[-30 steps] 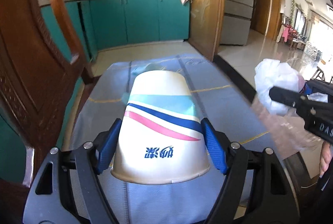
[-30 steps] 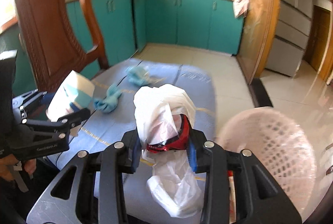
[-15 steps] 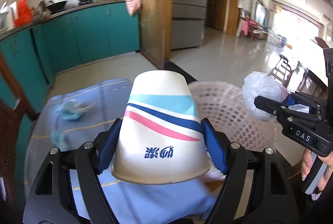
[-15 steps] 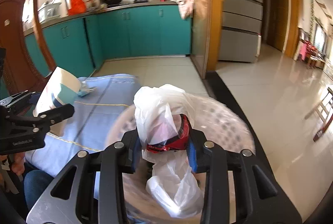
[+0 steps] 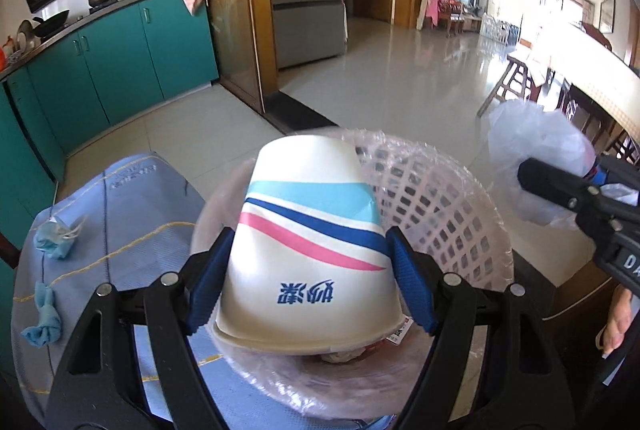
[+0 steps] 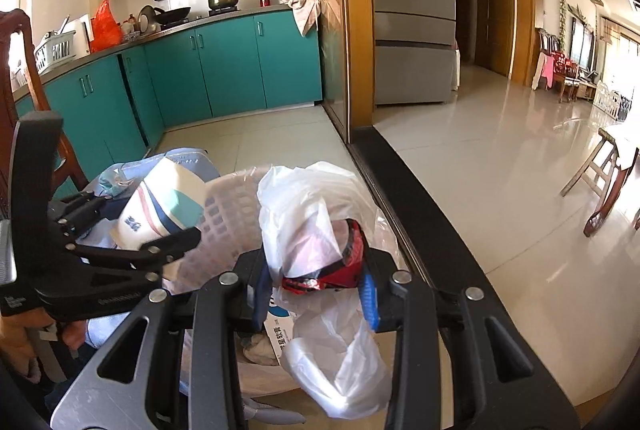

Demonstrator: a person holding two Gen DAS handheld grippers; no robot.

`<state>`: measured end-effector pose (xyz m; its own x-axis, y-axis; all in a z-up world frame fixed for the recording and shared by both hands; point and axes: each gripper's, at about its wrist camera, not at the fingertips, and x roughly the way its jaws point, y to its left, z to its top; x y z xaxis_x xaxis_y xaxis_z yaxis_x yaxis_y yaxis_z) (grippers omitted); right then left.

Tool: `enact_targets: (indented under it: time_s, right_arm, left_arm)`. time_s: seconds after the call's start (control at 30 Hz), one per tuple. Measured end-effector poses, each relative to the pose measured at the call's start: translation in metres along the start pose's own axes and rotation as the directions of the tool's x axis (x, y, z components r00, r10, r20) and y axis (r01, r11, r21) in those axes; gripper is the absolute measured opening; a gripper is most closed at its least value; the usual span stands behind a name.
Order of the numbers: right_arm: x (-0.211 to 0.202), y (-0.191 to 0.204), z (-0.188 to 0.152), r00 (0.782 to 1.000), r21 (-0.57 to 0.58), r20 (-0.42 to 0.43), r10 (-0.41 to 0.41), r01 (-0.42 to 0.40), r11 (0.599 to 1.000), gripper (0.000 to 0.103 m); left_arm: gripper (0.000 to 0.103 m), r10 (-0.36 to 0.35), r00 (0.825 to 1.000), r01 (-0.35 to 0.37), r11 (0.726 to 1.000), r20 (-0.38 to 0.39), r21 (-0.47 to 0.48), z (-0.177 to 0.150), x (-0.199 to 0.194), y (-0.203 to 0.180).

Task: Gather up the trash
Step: 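Carry the paper cup and plastic bag over the wastebasket and open both tools, then grasp the light blue face mask with the right tool while the left tool grasps the knotted blue cloth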

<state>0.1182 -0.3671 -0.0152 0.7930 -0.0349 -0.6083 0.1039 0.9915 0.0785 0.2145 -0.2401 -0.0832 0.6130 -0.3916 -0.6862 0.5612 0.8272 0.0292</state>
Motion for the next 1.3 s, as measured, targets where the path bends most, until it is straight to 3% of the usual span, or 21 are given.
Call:
enact_targets:
  time_s: [0.4, 0.5, 0.77, 0.93, 1.1, 1.13, 1.17, 1.2, 1.23, 1.3]
  right_arm:
    - [0.018, 0.002, 0.002, 0.999, 0.003, -0.028, 0.015, -0.015, 1.0, 0.036]
    - [0.019, 0.002, 0.003, 0.999, 0.003, -0.032, 0.014, -0.014, 1.0, 0.036]
    - [0.037, 0.009, 0.005, 0.997, 0.001, -0.077, 0.026, -0.026, 1.0, 0.038]
    - [0.05, 0.022, 0.007, 0.994, -0.016, -0.102, 0.032, -0.034, 0.999, 0.054]
    - [0.056, 0.034, 0.01, 0.994, -0.033, -0.104, 0.028, -0.031, 0.999, 0.063]
    - [0.057, 0.035, 0.011, 0.994, -0.033, -0.105, 0.029, -0.033, 0.999, 0.063]
    - [0.059, 0.038, 0.013, 0.994, -0.037, -0.106, 0.032, -0.036, 0.999, 0.063]
    - [0.06, 0.042, 0.015, 0.994, -0.042, -0.105, 0.034, -0.039, 0.998, 0.063]
    - [0.062, 0.048, 0.019, 0.994, -0.054, -0.101, 0.042, -0.047, 0.997, 0.064]
    - [0.065, 0.059, 0.024, 0.993, -0.066, -0.097, 0.062, -0.069, 0.995, 0.067]
  left_arm:
    - [0.076, -0.009, 0.998, 0.009, 1.0, -0.055, -0.001, -0.009, 0.029, 0.007]
    - [0.082, -0.03, 0.998, 0.03, 1.0, -0.054, 0.004, -0.009, 0.032, 0.007]
    - [0.09, 0.016, 0.999, -0.017, 0.999, -0.029, -0.046, -0.012, 0.014, 0.033]
    - [0.091, 0.044, 0.999, -0.045, 0.994, -0.02, -0.097, -0.014, 0.0, 0.061]
    - [0.091, 0.12, 0.993, -0.12, 0.981, -0.013, -0.15, -0.027, -0.014, 0.102]
    - [0.091, 0.143, 0.99, -0.143, 0.978, -0.015, -0.153, -0.029, -0.016, 0.11]
    - [0.091, 0.209, 0.978, -0.21, 0.964, -0.024, -0.16, -0.034, -0.019, 0.123]
    - [0.091, 0.275, 0.961, -0.277, 0.946, -0.036, -0.168, -0.038, -0.022, 0.136]
    - [0.091, 0.361, 0.931, -0.364, 0.912, -0.053, -0.188, -0.045, -0.026, 0.156]
    - [0.091, 0.427, 0.9, -0.435, 0.867, -0.088, -0.244, -0.055, -0.031, 0.192]
